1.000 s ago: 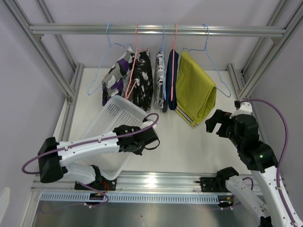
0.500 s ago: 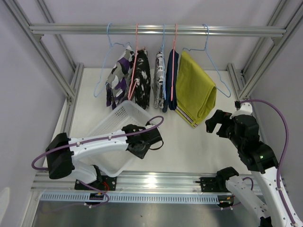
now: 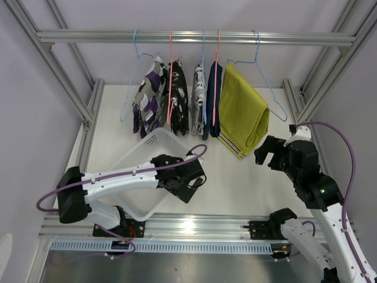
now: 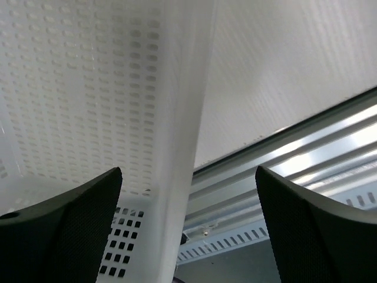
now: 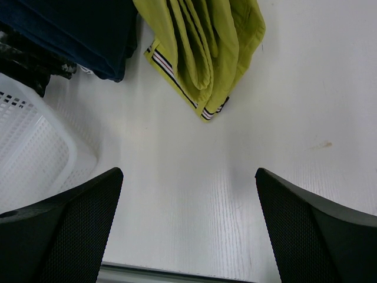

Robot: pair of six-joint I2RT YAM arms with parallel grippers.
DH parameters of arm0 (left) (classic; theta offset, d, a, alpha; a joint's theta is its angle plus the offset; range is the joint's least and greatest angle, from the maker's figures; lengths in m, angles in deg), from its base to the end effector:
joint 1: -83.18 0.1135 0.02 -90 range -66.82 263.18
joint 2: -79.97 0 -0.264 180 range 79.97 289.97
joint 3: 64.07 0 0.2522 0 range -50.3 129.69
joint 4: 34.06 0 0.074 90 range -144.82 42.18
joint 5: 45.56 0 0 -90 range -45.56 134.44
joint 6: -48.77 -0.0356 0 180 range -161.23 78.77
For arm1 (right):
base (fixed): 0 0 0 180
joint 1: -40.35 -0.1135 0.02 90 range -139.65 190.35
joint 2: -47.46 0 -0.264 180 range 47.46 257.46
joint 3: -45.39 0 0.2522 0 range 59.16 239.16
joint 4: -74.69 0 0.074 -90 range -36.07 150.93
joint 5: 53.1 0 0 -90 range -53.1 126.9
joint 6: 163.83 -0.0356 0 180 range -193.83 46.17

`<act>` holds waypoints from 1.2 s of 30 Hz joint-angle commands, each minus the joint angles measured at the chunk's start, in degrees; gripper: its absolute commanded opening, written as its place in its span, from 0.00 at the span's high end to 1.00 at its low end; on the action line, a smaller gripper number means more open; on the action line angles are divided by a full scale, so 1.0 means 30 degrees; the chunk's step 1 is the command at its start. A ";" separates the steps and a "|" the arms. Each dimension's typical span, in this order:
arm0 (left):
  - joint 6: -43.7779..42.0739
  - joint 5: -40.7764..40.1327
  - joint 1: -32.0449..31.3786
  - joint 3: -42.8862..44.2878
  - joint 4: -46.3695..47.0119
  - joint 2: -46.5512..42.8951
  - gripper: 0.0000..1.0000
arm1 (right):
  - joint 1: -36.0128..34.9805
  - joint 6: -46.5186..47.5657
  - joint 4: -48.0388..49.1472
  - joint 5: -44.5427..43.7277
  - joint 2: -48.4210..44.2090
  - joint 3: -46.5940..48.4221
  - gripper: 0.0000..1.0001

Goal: Remove the trousers from the hanger
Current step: Move the bin to the center of the board, then pick up the hanger from the clothesline.

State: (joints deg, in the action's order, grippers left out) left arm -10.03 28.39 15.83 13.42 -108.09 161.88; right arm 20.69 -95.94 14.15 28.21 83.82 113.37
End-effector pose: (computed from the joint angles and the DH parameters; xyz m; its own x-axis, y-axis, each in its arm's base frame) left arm 0.1077 -0.2324 0.2494 -0.7711 0.5552 -0.3116 0.5449 0.8287 0.1280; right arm 0.1127 0.0345 0.3494 -0.5002 0.2164 -0.8384 -0.0213 0.9649 0.2618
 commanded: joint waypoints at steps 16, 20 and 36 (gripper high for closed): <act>-0.0495 -0.9206 0.0768 0.3748 0.3035 -1.1275 0.01 | -0.0068 0.0455 0.0125 0.1136 0.1854 0.2553 0.01; -0.2220 -0.9824 0.3310 0.5035 0.3946 -1.0987 0.01 | -0.0068 0.0747 0.0448 0.2279 0.1914 0.2553 0.00; -0.3369 0.3290 1.7525 1.2037 0.5236 -0.4663 0.01 | -0.0126 0.0982 0.1297 0.2662 0.2646 0.1616 0.01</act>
State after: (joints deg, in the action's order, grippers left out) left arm -18.18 24.23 64.59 44.63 -94.93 143.08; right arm 20.58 -94.50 15.74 35.27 91.55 118.79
